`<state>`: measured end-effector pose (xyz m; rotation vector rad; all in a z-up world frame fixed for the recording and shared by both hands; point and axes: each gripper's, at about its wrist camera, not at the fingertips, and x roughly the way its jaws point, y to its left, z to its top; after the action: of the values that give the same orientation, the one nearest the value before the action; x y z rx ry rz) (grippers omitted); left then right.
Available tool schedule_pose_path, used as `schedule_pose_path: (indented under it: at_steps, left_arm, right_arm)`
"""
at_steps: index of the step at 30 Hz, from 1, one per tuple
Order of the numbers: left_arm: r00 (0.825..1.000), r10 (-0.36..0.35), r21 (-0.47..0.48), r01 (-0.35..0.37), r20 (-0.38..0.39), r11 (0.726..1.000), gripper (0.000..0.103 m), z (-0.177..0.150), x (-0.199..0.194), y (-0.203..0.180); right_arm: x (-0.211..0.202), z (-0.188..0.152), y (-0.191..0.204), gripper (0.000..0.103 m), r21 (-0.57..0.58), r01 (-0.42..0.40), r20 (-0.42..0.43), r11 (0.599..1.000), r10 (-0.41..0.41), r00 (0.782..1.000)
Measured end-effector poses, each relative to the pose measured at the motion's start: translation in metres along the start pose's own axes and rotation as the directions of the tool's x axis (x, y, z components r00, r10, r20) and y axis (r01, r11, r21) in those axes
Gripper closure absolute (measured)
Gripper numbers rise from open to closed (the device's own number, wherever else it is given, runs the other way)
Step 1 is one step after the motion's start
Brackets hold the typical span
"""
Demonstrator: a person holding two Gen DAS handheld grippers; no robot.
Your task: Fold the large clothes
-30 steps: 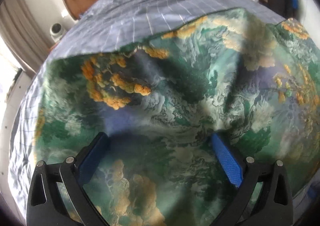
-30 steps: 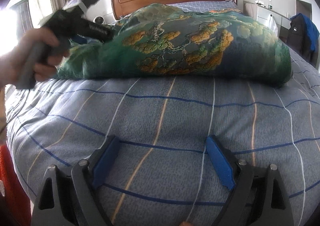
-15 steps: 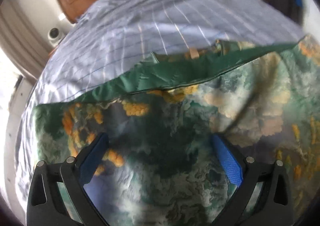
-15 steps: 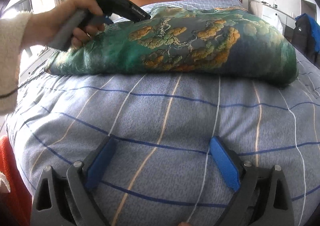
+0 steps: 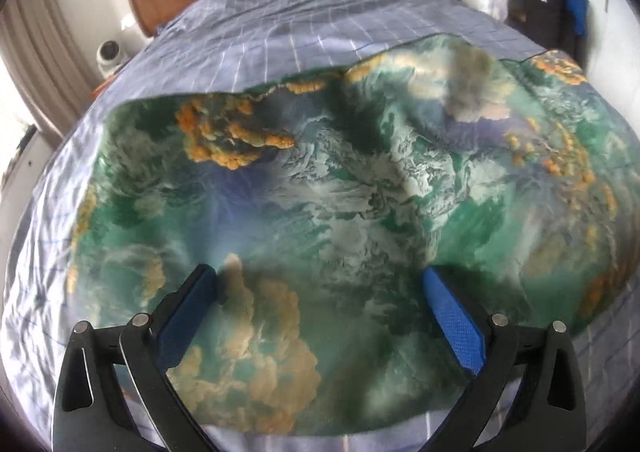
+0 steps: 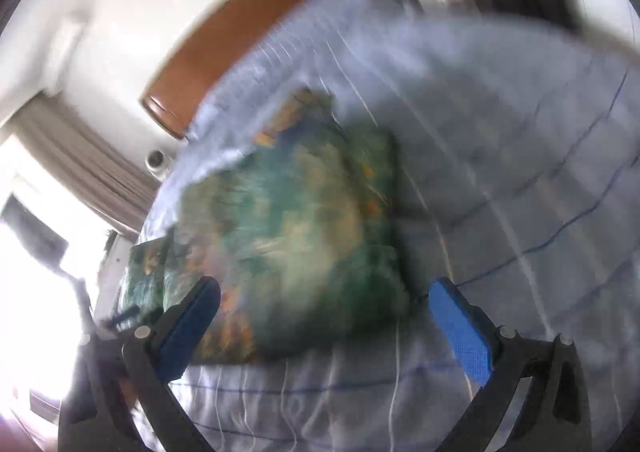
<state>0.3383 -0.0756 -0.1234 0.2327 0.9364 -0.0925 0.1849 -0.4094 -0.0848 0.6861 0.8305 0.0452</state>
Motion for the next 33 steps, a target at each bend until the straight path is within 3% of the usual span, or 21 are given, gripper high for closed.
schedule_pose_path:
  at_steps: [2, 5, 7, 8, 9, 12, 14, 18, 23, 25, 28, 30, 32, 33]
  left_arm:
    - [1.000, 0.021, 0.013, -0.021, 0.002, 1.000, 0.000, 0.000, 0.003, -0.008]
    - [0.999, 0.045, 0.032, -0.045, 0.001, 0.998, 0.000, 0.001, 0.008, -0.014]
    - [0.999, 0.038, 0.039, -0.038, 0.004, 0.999, 0.000, 0.000, 0.007, -0.012]
    - [1.000, 0.029, 0.039, -0.029, 0.002, 0.999, 0.000, -0.001, 0.007, -0.010]
    - [1.000, 0.018, 0.037, -0.017, -0.005, 0.999, 0.000, -0.001, 0.008, -0.008]
    - [0.999, -0.023, 0.018, 0.024, -0.027, 1.000, 0.000, -0.002, 0.011, 0.002]
    - [0.997, -0.060, 0.008, 0.060, -0.045, 0.998, 0.001, 0.000, 0.009, 0.011]
    - [0.986, -0.165, -0.081, 0.164, -0.012, 0.983, 0.003, 0.006, -0.023, 0.064]
    - [0.960, -0.253, -0.303, 0.278, 0.120, 0.912, 0.003, -0.003, -0.077, 0.194]
    - [0.942, -0.295, -0.373, 0.334, 0.158, 0.866, 0.003, -0.009, -0.091, 0.240]
    - [0.906, -0.392, -0.399, 0.422, 0.160, 0.814, 0.003, -0.013, -0.093, 0.273]
    - [0.888, -0.440, -0.380, 0.456, 0.134, 0.805, 0.003, -0.014, -0.087, 0.272]
    - [0.885, -0.455, -0.348, 0.459, 0.097, 0.817, 0.005, -0.010, -0.076, 0.261]
    - [0.880, -0.467, -0.335, 0.466, 0.082, 0.819, 0.010, -0.006, -0.070, 0.255]
  right_arm:
    - [0.031, 0.009, -0.014, 0.000, 0.077, -0.025, -0.082, 0.997, 0.031, 0.996]
    - [0.058, 0.006, -0.030, 0.001, 0.238, -0.059, -0.109, 0.969, 0.088, 0.990]
    - [0.055, 0.008, -0.028, 0.027, 0.275, -0.082, -0.058, 0.958, 0.101, 0.993]
    - [0.050, 0.010, -0.020, 0.046, 0.264, -0.098, -0.029, 0.960, 0.110, 0.994]
    - [0.043, 0.013, -0.012, 0.052, 0.243, -0.104, -0.009, 0.965, 0.109, 0.994]
    - [0.010, 0.022, 0.062, 0.060, 0.022, -0.081, 0.061, 0.996, 0.080, 0.995]
    - [-0.006, 0.023, 0.118, 0.062, -0.141, -0.049, 0.094, 0.989, 0.063, 0.994]
    - [-0.016, 0.010, 0.237, 0.064, -0.386, -0.045, 0.142, 0.921, 0.107, 0.984]
    - [0.028, -0.039, 0.341, 0.065, -0.552, -0.061, 0.122, 0.831, 0.153, 0.981]
    - [0.052, -0.065, 0.363, 0.066, -0.600, -0.052, 0.105, 0.799, 0.142, 0.984]
    - [0.103, -0.120, 0.391, 0.067, -0.697, -0.026, 0.079, 0.717, 0.113, 0.991]
    - [0.132, -0.159, 0.394, 0.068, -0.738, -0.016, 0.054, 0.674, 0.083, 0.995]
    - [0.144, -0.194, 0.386, 0.068, -0.769, 0.012, 0.066, 0.639, 0.062, 0.996]
    - [0.147, -0.206, 0.384, 0.068, -0.780, 0.035, 0.090, 0.625, 0.058, 0.994]
